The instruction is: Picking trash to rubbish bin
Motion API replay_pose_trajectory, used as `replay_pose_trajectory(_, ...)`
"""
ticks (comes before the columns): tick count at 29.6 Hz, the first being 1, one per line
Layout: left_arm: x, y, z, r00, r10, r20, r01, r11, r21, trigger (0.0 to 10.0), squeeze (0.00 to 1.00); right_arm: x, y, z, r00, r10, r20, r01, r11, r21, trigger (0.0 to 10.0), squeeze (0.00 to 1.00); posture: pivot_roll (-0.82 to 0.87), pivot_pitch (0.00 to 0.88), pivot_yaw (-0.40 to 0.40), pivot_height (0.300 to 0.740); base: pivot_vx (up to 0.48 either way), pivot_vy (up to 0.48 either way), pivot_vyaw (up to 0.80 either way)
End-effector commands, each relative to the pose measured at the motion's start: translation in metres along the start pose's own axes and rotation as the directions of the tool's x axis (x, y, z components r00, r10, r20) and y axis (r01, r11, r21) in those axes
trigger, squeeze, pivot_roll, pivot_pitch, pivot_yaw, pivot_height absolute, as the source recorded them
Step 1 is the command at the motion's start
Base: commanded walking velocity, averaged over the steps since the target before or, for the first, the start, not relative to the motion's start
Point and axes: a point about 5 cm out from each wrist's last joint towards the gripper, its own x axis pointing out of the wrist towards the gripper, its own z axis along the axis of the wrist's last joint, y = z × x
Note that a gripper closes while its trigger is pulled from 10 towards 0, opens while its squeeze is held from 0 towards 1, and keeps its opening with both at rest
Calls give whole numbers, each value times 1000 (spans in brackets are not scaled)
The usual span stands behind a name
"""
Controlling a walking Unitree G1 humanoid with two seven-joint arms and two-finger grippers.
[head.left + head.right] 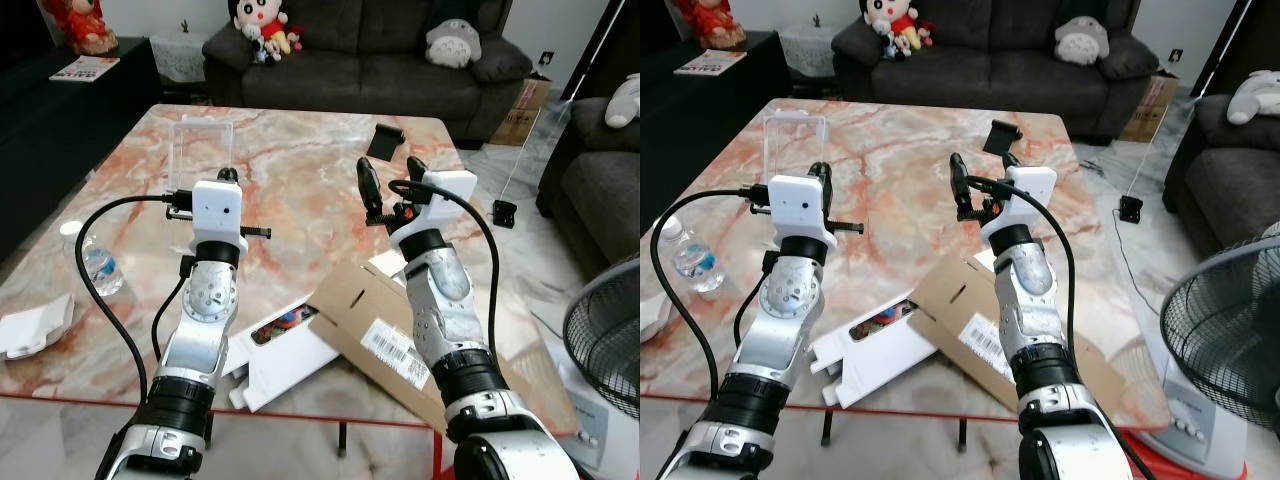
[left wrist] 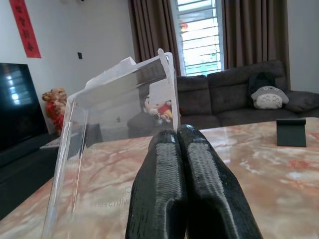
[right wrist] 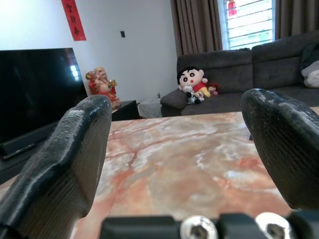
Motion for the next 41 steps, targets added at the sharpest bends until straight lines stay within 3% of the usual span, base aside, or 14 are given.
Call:
replay_pose_trajectory(1,1,-1,5,1000,-1,29,1,1000,1,10000,0,3,1,7,999,1,34,-1,1000,-2,10000,0,2,0,-55,740,-262,0,0)
replay_pose_trajectory(34,-2,5,2,1000,11,9,-11,1000,8,10000,0,0,-4,7,1000,-5,22,5,1000,-9,10000,0,-5,0,-67,740,-260,0,0)
replay_pose_trajectory(40,-9,10,-20,993,27,-114,-30,999,-22,10000,0,-13,-21,-12,996,-44,-81,42,999,-19,10000,0,-6,8,-75,740,-42,0,0)
replay_pose_trajectory(41,-15,13,-30,986,32,-164,-40,998,-45,10000,0,-21,-29,-23,988,-62,-140,57,998,-35,10000,0,-6,8,-75,740,0,0,0)
